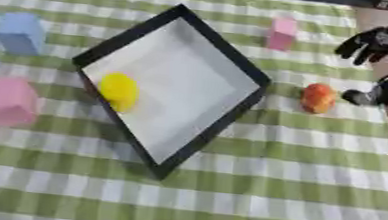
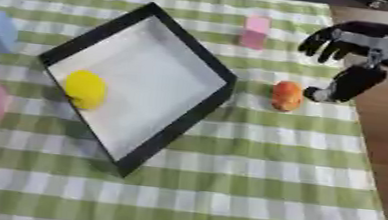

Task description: Pick up objects on the table and place them in the box.

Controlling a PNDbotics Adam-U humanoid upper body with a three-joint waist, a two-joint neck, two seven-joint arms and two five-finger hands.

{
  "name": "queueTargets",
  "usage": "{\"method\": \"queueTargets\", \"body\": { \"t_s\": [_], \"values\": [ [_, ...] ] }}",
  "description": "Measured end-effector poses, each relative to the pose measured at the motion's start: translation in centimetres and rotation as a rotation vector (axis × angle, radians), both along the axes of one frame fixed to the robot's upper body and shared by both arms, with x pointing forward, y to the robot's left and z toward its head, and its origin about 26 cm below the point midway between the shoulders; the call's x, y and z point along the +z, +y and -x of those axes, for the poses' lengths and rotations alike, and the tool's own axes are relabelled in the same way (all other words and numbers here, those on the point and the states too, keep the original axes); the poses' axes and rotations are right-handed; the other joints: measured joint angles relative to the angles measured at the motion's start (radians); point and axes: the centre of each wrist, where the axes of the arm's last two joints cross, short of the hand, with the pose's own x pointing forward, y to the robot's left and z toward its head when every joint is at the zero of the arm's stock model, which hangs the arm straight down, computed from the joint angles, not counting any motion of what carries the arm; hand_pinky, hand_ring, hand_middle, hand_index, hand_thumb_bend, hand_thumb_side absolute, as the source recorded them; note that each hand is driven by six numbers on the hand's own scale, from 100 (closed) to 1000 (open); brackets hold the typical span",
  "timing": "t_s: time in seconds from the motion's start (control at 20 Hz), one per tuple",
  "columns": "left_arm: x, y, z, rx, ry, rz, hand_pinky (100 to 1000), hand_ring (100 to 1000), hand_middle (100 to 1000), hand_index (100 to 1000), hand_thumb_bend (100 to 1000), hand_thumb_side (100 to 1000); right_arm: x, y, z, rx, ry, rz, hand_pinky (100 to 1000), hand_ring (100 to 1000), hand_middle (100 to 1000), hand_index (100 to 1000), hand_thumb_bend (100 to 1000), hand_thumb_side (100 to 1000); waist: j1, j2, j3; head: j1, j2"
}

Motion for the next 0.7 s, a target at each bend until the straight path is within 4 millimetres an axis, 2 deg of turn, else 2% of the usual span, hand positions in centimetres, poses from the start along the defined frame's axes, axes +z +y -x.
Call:
{"method": "queueTargets", "body": {
  "t_s": [0.7],
  "values": [
    [-0.1, -0.4, 0.0, -0.015, -0.001, 0.01, 791, 733, 696, 783, 1000, 540, -2.5, 0.3, -2.7, -0.026, 0.031, 0.024, 830, 788, 792, 867, 412, 100, 0.0, 0.001, 0.018, -0.003, 0.0]
  ]
}}
